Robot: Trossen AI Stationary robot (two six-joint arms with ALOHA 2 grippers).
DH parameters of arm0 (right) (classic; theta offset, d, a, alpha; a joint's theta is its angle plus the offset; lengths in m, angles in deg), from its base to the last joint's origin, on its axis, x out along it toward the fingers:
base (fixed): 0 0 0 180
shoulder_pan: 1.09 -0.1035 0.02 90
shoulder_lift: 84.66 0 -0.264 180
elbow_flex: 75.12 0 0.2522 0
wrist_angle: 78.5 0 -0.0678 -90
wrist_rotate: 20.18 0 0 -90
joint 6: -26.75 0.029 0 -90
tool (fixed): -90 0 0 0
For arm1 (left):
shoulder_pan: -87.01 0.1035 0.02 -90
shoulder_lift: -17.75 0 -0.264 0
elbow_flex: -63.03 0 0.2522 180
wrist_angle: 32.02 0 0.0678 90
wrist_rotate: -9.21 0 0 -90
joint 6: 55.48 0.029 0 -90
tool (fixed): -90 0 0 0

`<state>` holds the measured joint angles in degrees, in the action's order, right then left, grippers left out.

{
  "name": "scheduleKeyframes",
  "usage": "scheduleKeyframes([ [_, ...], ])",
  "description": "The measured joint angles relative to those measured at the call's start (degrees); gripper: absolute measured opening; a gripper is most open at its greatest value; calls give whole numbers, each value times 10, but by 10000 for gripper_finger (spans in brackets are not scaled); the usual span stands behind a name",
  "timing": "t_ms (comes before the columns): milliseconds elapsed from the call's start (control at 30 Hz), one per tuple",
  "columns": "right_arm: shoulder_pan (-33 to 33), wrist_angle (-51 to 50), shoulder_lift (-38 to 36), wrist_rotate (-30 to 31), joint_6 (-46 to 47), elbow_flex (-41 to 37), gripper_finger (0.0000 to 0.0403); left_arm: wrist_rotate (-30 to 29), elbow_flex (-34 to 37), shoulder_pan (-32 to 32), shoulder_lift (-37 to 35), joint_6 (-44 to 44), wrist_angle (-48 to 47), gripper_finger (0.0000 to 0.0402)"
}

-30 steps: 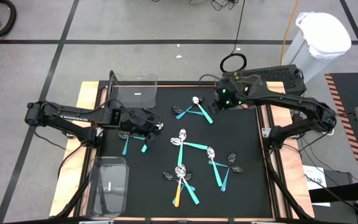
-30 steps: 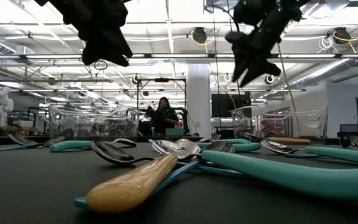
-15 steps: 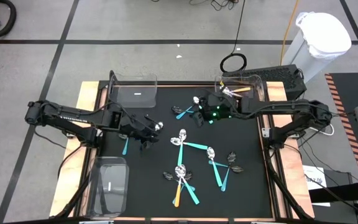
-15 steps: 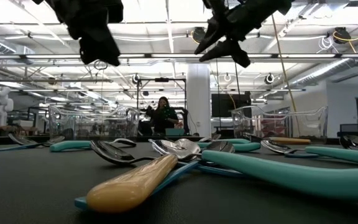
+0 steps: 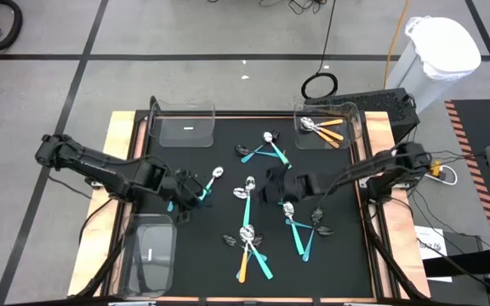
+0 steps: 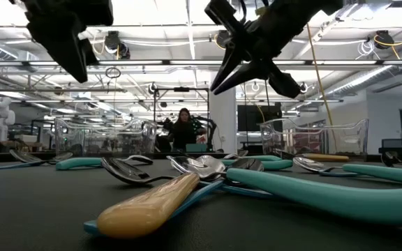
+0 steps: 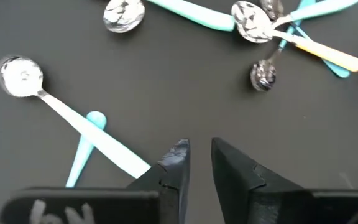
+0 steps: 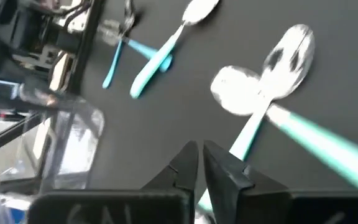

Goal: Sort silverware by color (type)
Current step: Put the yellow spoon into the top right transparent bin

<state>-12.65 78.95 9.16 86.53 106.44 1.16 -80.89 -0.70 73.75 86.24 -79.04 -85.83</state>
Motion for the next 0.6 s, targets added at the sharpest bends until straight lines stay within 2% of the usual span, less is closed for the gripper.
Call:
scheduleKeyframes([
  [167, -47, 9, 39, 26, 51, 21, 8, -11, 0, -24, 0, -25, 1, 50],
  [333, -66, -51, 80, 25, 15, 98, 2, -49, 0, -55, 0, -75, 6, 40],
  [500, -69, -133, 113, -35, -70, 179, 1, -105, 0, -69, 0, -145, 13, 38],
  [600, -70, -140, 119, -85, -113, 195, 1, -128, 0, -70, 0, -171, 33, 39],
])
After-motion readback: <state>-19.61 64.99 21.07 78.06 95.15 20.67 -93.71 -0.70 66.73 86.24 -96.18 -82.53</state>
